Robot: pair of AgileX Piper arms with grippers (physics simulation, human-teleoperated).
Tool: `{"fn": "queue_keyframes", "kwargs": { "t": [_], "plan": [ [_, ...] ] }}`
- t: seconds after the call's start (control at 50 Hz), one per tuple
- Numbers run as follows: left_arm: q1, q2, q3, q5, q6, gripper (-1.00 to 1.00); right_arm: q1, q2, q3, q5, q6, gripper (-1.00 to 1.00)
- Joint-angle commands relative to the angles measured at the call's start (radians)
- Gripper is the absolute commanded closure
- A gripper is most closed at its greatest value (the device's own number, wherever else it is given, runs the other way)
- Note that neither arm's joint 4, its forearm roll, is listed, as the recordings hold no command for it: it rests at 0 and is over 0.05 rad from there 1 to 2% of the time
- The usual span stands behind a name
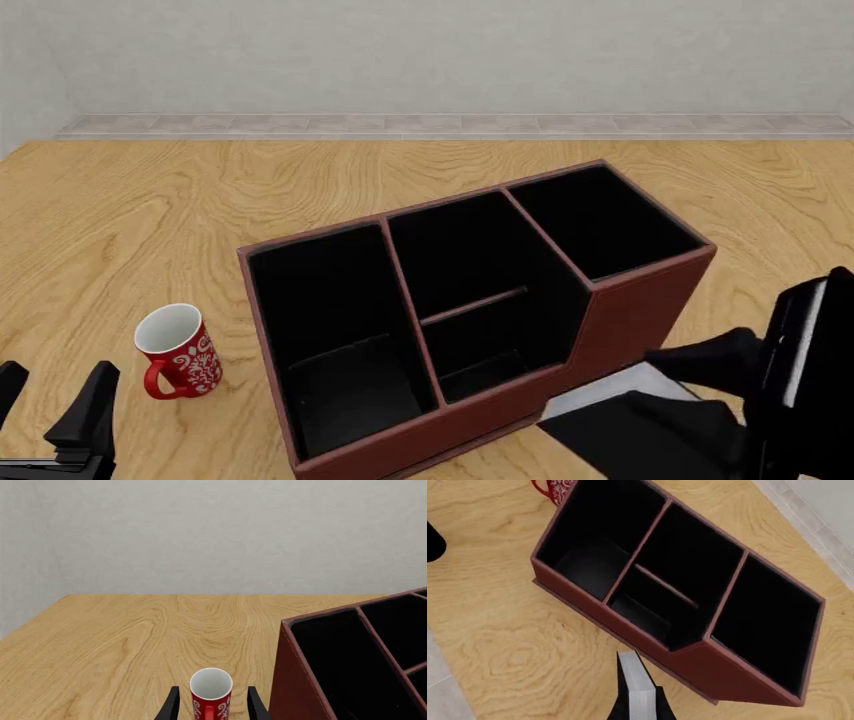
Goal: Pick up the book and place it in the right compartment of the caddy.
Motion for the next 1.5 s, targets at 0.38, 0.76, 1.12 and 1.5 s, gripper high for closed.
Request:
{"fn": "queue_keyframes", "kwargs": {
  "t": [0.38,0.76,1.12,1.5],
  "plan": [
    [0.000,0.000,0.000,0.000,0.000,-1.00,0.027,0.012,-0.259,-0.003,0.160,1.00],
    [0.000,0.000,0.000,0.000,0.000,-1.00,-0.003,0.047,-0.432,-0.045,0.174,1.00],
    [0.000,0.000,0.000,0.000,0.000,-1.00,-0.091,0.080,-0.516,-0.109,0.171,1.00],
    [0.000,0.000,0.000,0.000,0.000,-1.00,-0.176,0.115,-0.555,-0.156,0.152,1.00]
  ]
}}
